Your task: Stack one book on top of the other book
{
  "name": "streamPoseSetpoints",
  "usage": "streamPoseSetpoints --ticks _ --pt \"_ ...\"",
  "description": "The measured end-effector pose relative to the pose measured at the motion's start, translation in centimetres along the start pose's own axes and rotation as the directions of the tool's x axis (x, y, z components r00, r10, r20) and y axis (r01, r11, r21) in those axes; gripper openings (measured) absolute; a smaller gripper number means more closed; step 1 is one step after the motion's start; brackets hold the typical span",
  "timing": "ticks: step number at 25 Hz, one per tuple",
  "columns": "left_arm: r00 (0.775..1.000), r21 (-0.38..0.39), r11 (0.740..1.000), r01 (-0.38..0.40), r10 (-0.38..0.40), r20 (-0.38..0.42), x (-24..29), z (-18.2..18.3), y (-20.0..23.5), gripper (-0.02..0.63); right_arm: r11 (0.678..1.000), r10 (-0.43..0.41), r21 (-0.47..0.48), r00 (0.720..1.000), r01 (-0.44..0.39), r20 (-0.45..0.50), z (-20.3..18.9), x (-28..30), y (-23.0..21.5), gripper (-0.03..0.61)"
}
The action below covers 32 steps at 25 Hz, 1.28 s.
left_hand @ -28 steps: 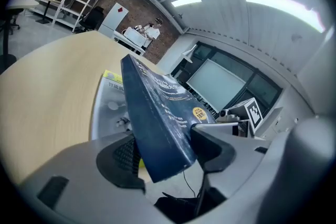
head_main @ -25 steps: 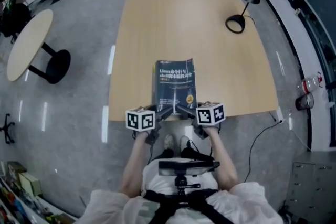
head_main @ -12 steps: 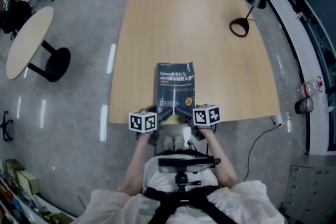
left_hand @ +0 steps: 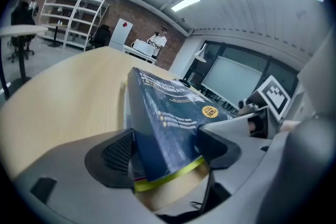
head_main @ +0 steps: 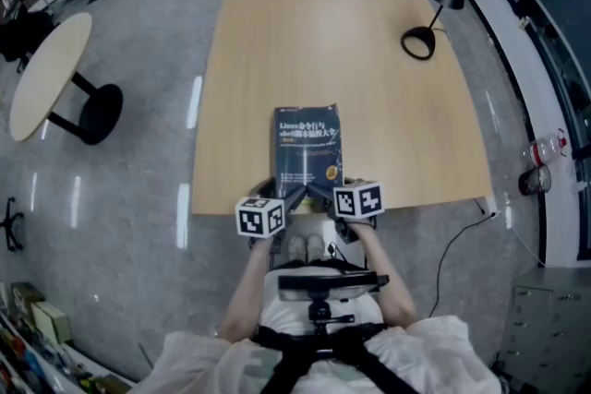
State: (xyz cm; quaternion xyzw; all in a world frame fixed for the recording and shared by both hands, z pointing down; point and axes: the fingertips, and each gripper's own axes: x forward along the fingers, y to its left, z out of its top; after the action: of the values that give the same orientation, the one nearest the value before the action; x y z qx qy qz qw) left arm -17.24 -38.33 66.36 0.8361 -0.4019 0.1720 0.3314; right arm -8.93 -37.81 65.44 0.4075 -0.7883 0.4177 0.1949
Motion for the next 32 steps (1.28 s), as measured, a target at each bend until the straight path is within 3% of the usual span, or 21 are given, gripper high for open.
streamPoseSetpoints --ticks 2,3,7,12,16,22,25,26,29,30,32 --pt "0.994 0.163 0.981 -0.103 0.096 0.047 -0.3 1.2 0.5 0.428 0.999 -0.038 -0.027 0.999 0.038 0.014 0.1 -0.1 -0.3 0.365" --pt "0.991 0.203 0.970 -0.132 0.122 0.062 -0.3 1.8 0.7 0.428 0.999 -0.046 -0.027 0.999 0.046 0.019 0.2 -0.1 -0.4 0.367" --pt "0.985 0.123 0.978 -0.166 0.157 0.078 0.0 2.8 2.3 0.428 0.998 -0.062 -0.001 0.998 0.062 0.022 0.3 -0.3 -0.5 0.376" --pt "0.982 0.083 0.986 -0.146 0.134 0.136 -1.1 4.8 1.6 0.428 0.996 -0.088 0.009 0.996 0.088 0.016 0.0 -1.4 -0.9 0.377" --pt "0.978 0.080 0.987 -0.139 0.125 0.167 -1.5 6.2 1.5 0.428 0.987 -0.145 -0.054 0.981 0.154 0.132 2.7 -3.8 -1.4 0.377" --pt "0.970 0.095 0.994 -0.061 0.037 0.240 -2.5 9.7 -1.3 0.428 0.988 -0.080 -0.103 0.943 0.119 0.324 9.0 -7.8 0.8 0.377" --pt "0.933 0.133 0.990 -0.036 -0.014 0.359 -4.4 13.6 -3.2 0.426 0.995 0.035 -0.102 0.895 0.011 0.444 12.4 -10.6 3.4 0.376" --pt "0.912 0.145 0.989 -0.039 -0.024 0.409 -5.4 14.9 -3.7 0.416 0.994 0.067 -0.106 0.867 -0.017 0.494 13.4 -11.8 4.3 0.291" --pt "0.848 0.169 0.984 -0.062 -0.037 0.528 -8.0 18.1 -4.6 0.180 0.989 0.127 -0.141 0.785 -0.051 0.606 15.6 -14.6 6.2 0.131" --pt "0.835 0.169 0.984 -0.057 -0.046 0.548 -8.5 18.7 -4.8 0.124 0.985 0.166 -0.142 0.765 -0.098 0.622 16.0 -14.9 6.7 0.123" --pt "0.824 0.163 0.986 -0.029 -0.069 0.562 -8.8 19.3 -5.3 0.111 0.962 0.257 -0.102 0.723 -0.252 0.641 16.4 -15.1 7.5 0.123"
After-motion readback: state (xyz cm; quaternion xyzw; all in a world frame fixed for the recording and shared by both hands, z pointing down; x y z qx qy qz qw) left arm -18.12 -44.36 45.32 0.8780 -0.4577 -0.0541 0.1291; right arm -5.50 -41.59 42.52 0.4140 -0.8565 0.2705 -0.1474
